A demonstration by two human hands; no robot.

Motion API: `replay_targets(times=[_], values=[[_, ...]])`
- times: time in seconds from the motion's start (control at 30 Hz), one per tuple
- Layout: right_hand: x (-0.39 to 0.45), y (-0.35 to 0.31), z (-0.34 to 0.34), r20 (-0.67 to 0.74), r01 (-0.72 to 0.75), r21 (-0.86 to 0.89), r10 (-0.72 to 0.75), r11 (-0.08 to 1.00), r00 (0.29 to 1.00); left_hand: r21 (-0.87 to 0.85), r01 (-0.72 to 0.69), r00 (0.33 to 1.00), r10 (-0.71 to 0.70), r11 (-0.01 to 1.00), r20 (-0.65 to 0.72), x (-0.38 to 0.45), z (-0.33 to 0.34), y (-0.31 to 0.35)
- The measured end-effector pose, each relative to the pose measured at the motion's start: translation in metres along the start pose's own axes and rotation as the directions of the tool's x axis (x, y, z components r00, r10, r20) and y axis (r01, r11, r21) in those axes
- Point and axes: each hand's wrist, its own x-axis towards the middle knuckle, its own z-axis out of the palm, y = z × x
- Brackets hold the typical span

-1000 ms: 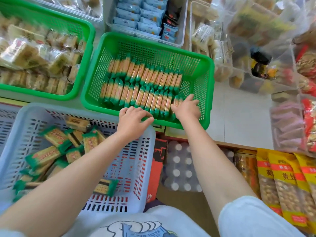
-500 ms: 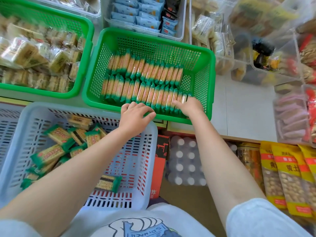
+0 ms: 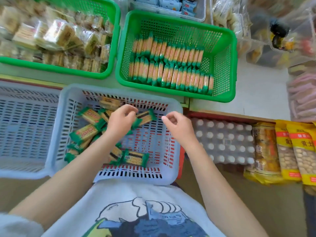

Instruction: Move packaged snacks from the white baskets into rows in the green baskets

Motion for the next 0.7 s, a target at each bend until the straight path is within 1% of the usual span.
replay_targets(times=[0.03,0.07,0.13,0.2,0.27,0.3,0.4,0.47,0.5,0.57,0.6,0.63,0.7], values=[[-0.003,0.006,0.026,0.089,-0.049,-0.02,0.05,0.999,0.995,-0.017,0.104,0.994,-0.103,0.994,0.038,-0.01,-0.008,-0.021],[-0.005,0.013,0.051,0.171,-0.084,-0.055,0.092,0.995,0.981,-0.008,0.17,0.983,-0.169,0.985,0.066,-0.019,-0.016,-0.041],[-0.009,0.027,0.098,0.284,-0.135,-0.151,0.174,0.979,0.943,-0.005,0.246,0.962,-0.244,0.969,0.12,-0.036,-0.03,-0.073],[-0.012,0.042,0.136,0.35,-0.128,-0.316,0.241,0.94,0.905,-0.066,0.331,0.931,-0.314,0.941,0.186,-0.051,-0.042,-0.093],[-0.019,0.051,0.164,0.365,-0.092,-0.447,0.276,0.89,0.889,-0.115,0.421,0.89,-0.385,0.9,0.246,-0.062,-0.052,-0.106],[-0.022,0.055,0.173,0.345,-0.093,-0.485,0.288,0.87,0.893,-0.131,0.454,0.871,-0.409,0.881,0.271,-0.066,-0.056,-0.111],[-0.03,0.057,0.182,0.254,-0.117,-0.536,0.291,0.836,0.922,-0.171,0.502,0.841,-0.432,0.848,0.327,-0.073,-0.065,-0.121],[-0.031,0.053,0.174,0.213,-0.16,-0.476,0.29,0.865,0.933,-0.175,0.503,0.834,-0.422,0.846,0.357,-0.075,-0.07,-0.125],[-0.032,0.049,0.168,0.186,-0.208,-0.386,0.296,0.899,0.937,-0.183,0.502,0.832,-0.414,0.846,0.37,-0.076,-0.073,-0.127],[-0.036,0.034,0.156,0.141,-0.282,-0.131,0.299,0.95,0.944,-0.228,0.497,0.83,-0.381,0.838,0.408,-0.075,-0.077,-0.128],[-0.04,0.022,0.15,0.134,-0.279,-0.018,0.279,0.96,0.951,-0.255,0.493,0.825,-0.355,0.832,0.439,-0.074,-0.079,-0.128],[-0.045,0.007,0.145,0.139,-0.246,0.064,0.236,0.967,0.962,-0.276,0.491,0.817,-0.326,0.826,0.476,-0.073,-0.079,-0.127],[-0.055,-0.026,0.142,0.221,-0.172,0.156,0.135,0.973,0.966,-0.343,0.511,0.783,-0.262,0.789,0.563,-0.072,-0.079,-0.127]])
